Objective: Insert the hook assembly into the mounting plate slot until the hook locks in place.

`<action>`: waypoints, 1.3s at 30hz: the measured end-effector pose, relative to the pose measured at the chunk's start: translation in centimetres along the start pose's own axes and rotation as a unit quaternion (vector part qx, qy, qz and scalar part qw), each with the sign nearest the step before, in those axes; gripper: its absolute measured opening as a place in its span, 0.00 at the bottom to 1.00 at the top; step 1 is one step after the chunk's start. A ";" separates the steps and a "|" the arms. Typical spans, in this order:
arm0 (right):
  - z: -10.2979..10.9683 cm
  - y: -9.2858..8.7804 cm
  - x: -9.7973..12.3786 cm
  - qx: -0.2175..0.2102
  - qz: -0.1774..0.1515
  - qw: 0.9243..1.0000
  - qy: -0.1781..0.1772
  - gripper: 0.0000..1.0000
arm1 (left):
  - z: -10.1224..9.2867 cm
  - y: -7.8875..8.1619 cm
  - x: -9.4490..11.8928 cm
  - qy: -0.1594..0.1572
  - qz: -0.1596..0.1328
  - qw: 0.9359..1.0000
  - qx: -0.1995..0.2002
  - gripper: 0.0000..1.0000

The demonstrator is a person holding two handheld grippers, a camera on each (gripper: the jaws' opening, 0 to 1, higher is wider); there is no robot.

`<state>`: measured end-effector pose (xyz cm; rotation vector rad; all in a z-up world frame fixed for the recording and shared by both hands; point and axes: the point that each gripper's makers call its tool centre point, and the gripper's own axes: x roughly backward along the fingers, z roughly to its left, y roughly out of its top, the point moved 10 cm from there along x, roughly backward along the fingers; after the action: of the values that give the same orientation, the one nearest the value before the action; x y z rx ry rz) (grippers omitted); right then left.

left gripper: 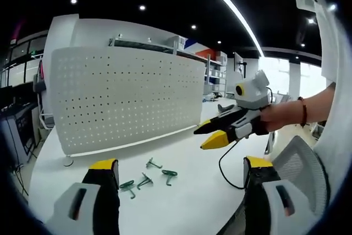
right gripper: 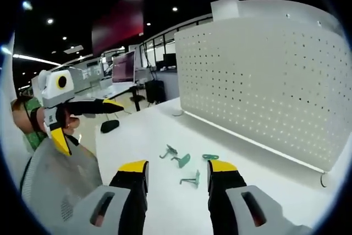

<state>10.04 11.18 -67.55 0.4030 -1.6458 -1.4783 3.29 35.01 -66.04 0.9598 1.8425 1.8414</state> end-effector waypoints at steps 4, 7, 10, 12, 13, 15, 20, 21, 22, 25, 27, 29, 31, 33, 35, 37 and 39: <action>0.1 -0.6 -0.5 -0.005 0.009 1.000 0.001 0.39 | -0.1 -0.1 0.1 -0.003 0.003 1.000 -0.002 0.96; 0.2 -1.3 -1.1 -0.010 0.025 1.000 0.006 0.36 | -0.2 -0.2 0.2 -0.003 0.006 1.000 -0.003 0.96; 0.2 -1.6 -1.5 -0.006 0.031 0.999 0.008 0.34 | -0.1 -0.2 0.2 -0.002 0.006 1.000 -0.002 0.96; 0.0 -1.8 -1.8 -0.007 0.039 0.999 0.010 0.34 | 0.0 -0.2 0.2 -0.001 0.004 1.000 -0.001 0.96; 0.0 -1.9 -1.9 -0.005 0.042 0.999 0.010 0.33 | 0.0 -0.3 0.2 -0.001 0.005 1.000 0.000 0.96; -0.2 -2.0 -2.2 -0.005 0.045 0.999 0.010 0.32 | 0.0 -0.3 0.2 -0.001 0.006 1.000 -0.001 0.96; -0.5 -2.5 -3.0 -0.007 0.058 0.998 0.010 0.31 | 0.1 -0.5 0.3 0.000 0.006 1.000 0.001 0.96; -0.5 -2.6 -3.1 -0.008 0.059 0.998 0.010 0.31 | 0.2 -0.5 0.3 0.001 0.006 1.000 0.001 0.96; -0.6 -2.8 -3.3 -0.009 0.062 0.998 0.009 0.31 | 0.2 -0.5 0.3 0.001 0.006 1.000 0.001 0.96; -0.7 -3.2 -3.5 -0.012 0.067 0.998 0.004 0.29 | 0.2 -0.6 0.3 0.000 0.009 1.000 0.002 0.96; -0.8 -3.6 -3.6 -0.020 0.072 0.997 0.003 0.29 | 0.2 -0.7 0.4 -0.001 0.011 1.000 0.001 0.96; -0.9 -3.9 -3.8 -0.025 0.074 0.997 0.004 0.29 | 0.3 -0.7 0.4 -0.001 0.012 1.000 0.002 0.96; -0.9 -4.2 -3.9 -0.025 0.078 0.997 0.004 0.28 | 0.4 -0.7 0.5 -0.001 0.013 1.000 0.003 0.96; -1.0 -4.6 -4.1 -0.030 0.087 0.996 0.004 0.28 | 0.4 -0.8 0.5 -0.002 0.016 1.000 0.001 0.96; -1.0 -4.9 -4.3 -0.031 0.090 0.995 0.004 0.28 | 0.5 -0.8 0.5 -0.002 0.017 1.000 0.000 0.96; -1.1 -5.2 -4.5 -0.034 0.092 0.995 0.005 0.27 | 0.6 -0.8 0.6 0.000 0.016 1.000 0.001 0.96; -1.2 -5.4 -4.7 -0.037 0.097 0.995 0.006 0.27 | 0.7 -0.8 0.6 0.003 0.017 1.000 0.001 0.96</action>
<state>12.07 12.52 -74.42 0.2051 -1.5692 -1.3832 3.17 35.96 -66.78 0.9930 1.8420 1.8641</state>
